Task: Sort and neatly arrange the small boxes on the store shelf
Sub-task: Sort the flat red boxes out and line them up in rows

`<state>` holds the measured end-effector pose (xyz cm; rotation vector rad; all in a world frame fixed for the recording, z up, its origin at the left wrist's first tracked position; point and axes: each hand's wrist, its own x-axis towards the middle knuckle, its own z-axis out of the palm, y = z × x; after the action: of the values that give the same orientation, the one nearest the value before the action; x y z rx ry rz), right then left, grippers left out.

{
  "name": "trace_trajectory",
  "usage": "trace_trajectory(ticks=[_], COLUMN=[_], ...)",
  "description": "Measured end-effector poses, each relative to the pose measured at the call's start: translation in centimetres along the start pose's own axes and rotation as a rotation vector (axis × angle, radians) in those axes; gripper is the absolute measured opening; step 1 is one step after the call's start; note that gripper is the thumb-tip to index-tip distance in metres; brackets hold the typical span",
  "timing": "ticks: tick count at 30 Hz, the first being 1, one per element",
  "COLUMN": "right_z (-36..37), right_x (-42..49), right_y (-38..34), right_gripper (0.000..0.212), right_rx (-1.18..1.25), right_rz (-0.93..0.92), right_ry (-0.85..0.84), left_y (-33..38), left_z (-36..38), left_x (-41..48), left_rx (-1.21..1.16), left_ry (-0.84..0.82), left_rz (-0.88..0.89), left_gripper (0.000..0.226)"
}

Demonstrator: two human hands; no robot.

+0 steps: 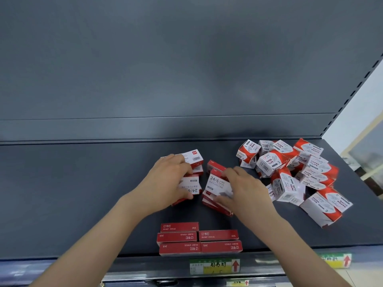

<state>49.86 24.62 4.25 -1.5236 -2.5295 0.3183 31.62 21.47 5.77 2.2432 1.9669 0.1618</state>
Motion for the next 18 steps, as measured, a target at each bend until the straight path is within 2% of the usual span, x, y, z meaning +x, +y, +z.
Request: trace_trajectory(ticks=[3, 7, 11, 14, 18], right_z=[-0.2, -1.1, -1.4, -0.9, -0.8], right_x=[-0.1, -1.2, -2.8, -3.3, -3.4], right_y=[0.3, 0.8, 0.7, 0.7, 0.7], right_gripper=[0.041, 0.024, 0.015, 0.025, 0.027], right_rx=[0.101, 0.258, 0.258, 0.112, 0.113], right_rz=[0.030, -0.017, -0.116, -0.180, -0.210], right_ry=[-0.036, -0.060, -0.192, -0.241, -0.329], left_y=[0.3, 1.0, 2.1, 2.5, 2.6], left_z=[-0.2, -1.4, -0.7, 0.7, 1.5], left_x=[-0.8, -3.0, -4.9, -5.1, -5.1], left_rx=[-0.141, -0.213, -0.155, -0.124, -0.099], left_ry=[0.046, 0.091, -0.007, -0.100, -0.231], left_rz=[-0.080, -0.103, -0.058, -0.057, -0.039], left_gripper=[0.026, 0.034, 0.026, 0.028, 0.035])
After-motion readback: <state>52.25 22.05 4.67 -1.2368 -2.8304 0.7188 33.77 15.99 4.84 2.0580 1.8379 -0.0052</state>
